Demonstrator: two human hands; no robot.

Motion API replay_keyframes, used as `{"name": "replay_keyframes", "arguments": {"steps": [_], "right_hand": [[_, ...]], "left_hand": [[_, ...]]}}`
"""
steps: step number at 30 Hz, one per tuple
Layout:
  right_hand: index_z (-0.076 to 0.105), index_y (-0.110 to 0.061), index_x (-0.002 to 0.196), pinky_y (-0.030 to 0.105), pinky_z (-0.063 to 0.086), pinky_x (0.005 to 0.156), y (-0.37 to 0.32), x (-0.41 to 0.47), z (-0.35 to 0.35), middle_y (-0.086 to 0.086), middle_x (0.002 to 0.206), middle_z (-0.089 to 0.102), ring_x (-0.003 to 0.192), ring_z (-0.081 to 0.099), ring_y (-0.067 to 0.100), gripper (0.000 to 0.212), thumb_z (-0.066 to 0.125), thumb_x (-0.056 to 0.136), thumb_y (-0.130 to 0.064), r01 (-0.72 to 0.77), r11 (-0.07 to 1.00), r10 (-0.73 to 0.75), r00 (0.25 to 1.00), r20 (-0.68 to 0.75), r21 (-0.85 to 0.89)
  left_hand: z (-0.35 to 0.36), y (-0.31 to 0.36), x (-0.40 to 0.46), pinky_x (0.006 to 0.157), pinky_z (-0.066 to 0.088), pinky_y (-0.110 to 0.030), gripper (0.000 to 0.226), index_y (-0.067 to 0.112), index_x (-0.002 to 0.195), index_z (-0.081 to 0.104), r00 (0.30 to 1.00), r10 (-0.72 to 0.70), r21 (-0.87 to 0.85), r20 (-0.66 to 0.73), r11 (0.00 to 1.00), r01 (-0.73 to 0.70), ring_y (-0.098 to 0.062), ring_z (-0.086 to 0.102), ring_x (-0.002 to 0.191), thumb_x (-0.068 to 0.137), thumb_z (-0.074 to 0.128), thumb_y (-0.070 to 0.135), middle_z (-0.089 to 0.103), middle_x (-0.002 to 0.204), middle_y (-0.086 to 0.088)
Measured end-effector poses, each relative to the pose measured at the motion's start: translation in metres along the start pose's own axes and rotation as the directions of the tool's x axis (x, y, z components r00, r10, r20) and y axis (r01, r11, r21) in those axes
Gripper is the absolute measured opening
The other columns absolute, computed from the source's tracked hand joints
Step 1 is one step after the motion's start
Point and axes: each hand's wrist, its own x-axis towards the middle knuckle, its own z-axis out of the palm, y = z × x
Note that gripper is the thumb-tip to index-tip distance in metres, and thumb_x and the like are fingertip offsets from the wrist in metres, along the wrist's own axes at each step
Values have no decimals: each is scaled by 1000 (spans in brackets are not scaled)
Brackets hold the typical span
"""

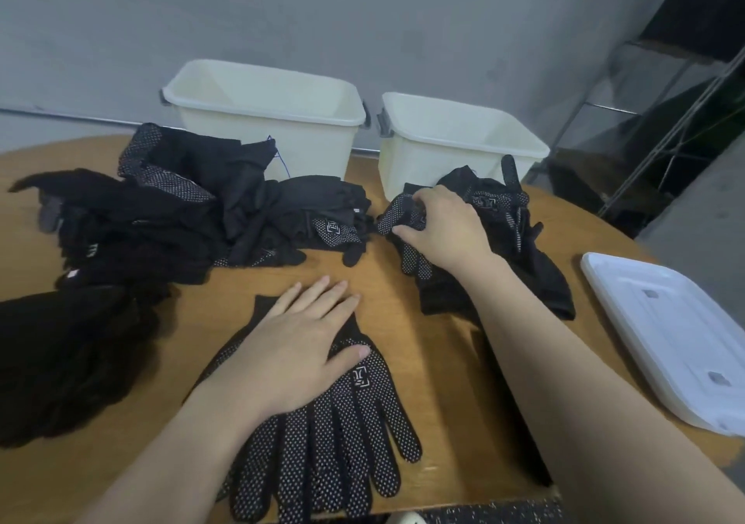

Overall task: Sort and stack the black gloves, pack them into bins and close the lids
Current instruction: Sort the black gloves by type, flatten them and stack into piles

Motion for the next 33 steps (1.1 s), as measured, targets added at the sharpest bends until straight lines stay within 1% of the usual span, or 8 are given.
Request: {"name": "replay_keyframes", "arguments": {"steps": [2,7,12,18,20,23,26,33], "right_hand": [[62,-14,134,47,44,103,-1,8,4,7,128,61,121,56,29,57,71,91,-51,-30,999,30,999,-12,-33],[76,-16,105,44,48,97,-1,10,0,6,109,72,107,64,32,20,66,97,-31,-68,997,70,993,-91,19],[79,-18,106,35,51,85,0,0,-9,3,101,77,99,67,28,16,66,97,-23,-120,965,155,978,-141,231],[76,-19,92,18,47,74,-11,-20,-40,-13,79,68,76,61,-3,9,67,96,-20,16,868,137,953,-270,496],[75,-16,92,13,48,77,-19,-29,-54,-12,85,73,80,66,-2,8,69,96,-18,54,781,139,956,-257,622],[77,-14,95,21,54,80,-35,-52,-72,-2,92,77,80,68,2,7,70,96,-16,61,583,141,974,-175,810],[77,-14,98,31,53,78,-50,-77,-78,5,93,78,80,66,10,8,69,97,-15,32,374,87,994,-69,927],[76,-12,103,56,52,96,-83,-127,-56,24,107,74,95,63,32,11,66,99,-12,-70,134,34,997,66,989]], "left_hand": [[1,-1,0,119,-21,-30,94,34,162,-7,1000,9,1,1,1000,-9,-2,-26,151,82,-7,82,-19,167,15],[-5,0,0,123,-18,-30,76,34,164,-2,1000,0,-28,26,1000,1,-2,-24,152,101,21,70,-16,168,15],[-6,3,3,126,-12,-31,75,32,163,17,1000,26,-68,-7,997,-27,0,-16,154,99,24,70,-6,170,15],[-13,11,-2,126,7,-26,63,34,160,29,957,-25,-292,-287,954,-63,-2,17,152,102,38,58,22,165,19],[-14,11,-1,123,26,-30,55,32,155,39,915,-143,-505,-376,860,-73,1,33,143,103,42,51,37,157,20],[-15,6,7,117,40,-36,42,31,145,51,872,-353,-817,-339,570,-87,0,52,129,105,49,42,56,142,16],[-23,2,3,115,45,-44,43,28,143,55,891,-372,-947,-259,279,-158,-8,61,125,103,55,45,65,135,12],[-36,-7,-47,111,47,-51,33,16,126,71,919,-308,-969,-245,119,-218,-26,68,120,96,70,28,74,125,-2]]}}
